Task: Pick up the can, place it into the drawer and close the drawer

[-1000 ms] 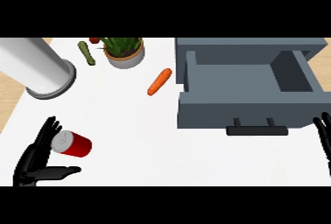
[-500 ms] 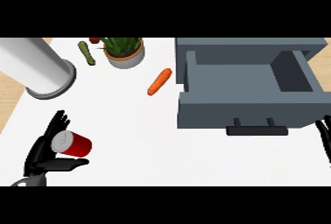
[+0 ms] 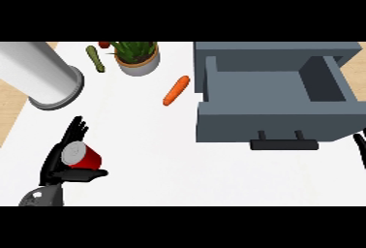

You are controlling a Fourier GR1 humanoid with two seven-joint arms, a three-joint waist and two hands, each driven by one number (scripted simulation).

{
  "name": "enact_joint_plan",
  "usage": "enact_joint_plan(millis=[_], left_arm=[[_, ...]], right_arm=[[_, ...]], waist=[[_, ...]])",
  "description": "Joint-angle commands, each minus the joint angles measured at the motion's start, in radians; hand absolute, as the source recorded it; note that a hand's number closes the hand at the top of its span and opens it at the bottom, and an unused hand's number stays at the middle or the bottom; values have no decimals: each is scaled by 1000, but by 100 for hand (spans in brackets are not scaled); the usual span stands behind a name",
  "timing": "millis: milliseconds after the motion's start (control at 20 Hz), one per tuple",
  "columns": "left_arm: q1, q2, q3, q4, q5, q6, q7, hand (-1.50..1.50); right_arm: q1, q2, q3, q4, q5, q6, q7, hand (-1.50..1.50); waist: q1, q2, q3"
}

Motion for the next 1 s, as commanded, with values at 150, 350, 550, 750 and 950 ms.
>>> enact_joint_plan(millis=[150,350,550,750,950], left_arm=[[-36,-16,-37,-36,17,-24,39,150],[-7,0,-17,-90,81,-88,72,150],[102,-79,-70,-282,105,-74,137,150],[-63,-75,-19,-173,112,25,151,150],[-18,-143,2,-184,87,183,96,150]], right_arm=[[11,0,-38,-5,-36,24,-10,-150],[1,18,58,9,32,-54,-32,-150],[14,-16,-66,11,-57,30,-13,-150],[65,-5,-49,-13,-55,55,-31,-150],[48,18,-14,-30,-17,5,-42,-150]], waist=[[0,0,0],[3,0,0],[6,-2,1],[-2,-1,0],[0,-1,0]])
